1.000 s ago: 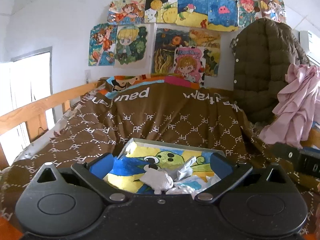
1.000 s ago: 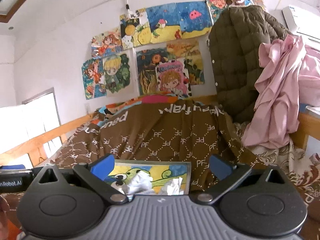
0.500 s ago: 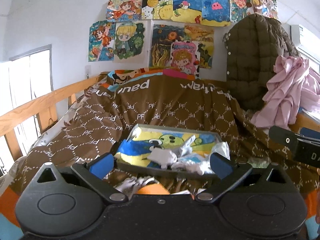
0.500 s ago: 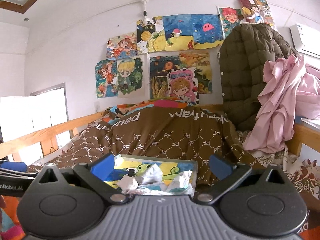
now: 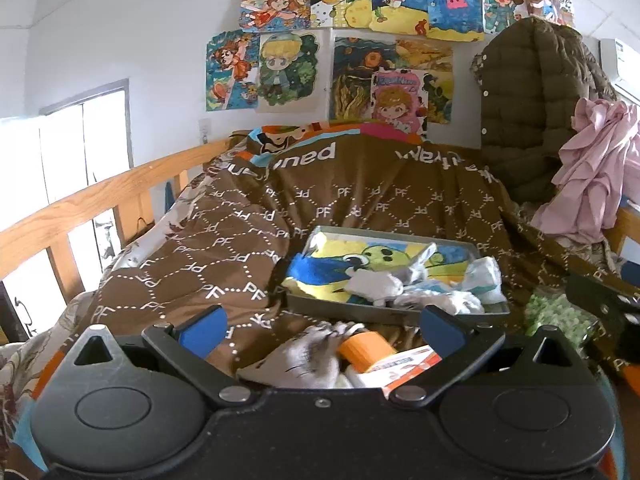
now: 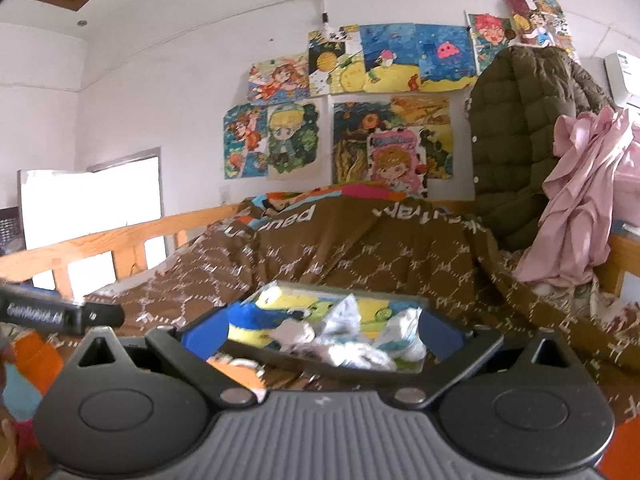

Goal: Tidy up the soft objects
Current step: 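Move both open tools back over the pile toward the striped towel and sock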

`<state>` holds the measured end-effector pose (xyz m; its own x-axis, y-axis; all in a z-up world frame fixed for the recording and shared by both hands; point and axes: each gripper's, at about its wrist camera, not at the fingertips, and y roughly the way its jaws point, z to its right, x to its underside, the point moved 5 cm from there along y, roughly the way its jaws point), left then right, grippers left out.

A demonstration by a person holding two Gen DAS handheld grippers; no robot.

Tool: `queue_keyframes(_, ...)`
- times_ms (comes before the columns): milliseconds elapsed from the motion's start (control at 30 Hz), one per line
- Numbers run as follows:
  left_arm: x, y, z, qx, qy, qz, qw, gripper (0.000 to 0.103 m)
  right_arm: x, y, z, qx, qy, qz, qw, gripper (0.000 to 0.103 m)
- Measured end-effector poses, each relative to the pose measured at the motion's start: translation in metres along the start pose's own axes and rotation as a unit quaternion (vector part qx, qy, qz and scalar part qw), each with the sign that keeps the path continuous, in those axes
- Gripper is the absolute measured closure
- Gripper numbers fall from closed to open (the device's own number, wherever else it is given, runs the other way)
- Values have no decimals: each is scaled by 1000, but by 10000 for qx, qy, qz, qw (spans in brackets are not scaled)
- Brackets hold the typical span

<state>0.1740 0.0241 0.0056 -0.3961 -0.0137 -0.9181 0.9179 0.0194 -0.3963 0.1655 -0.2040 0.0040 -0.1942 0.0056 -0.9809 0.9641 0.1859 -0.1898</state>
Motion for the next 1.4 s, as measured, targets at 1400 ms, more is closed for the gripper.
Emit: queue_keyframes(1400, 81, 78, -47, 661, 1090, -1541, 9798, 1, 122, 68, -77, -852, -579, -1935, 9757, 0)
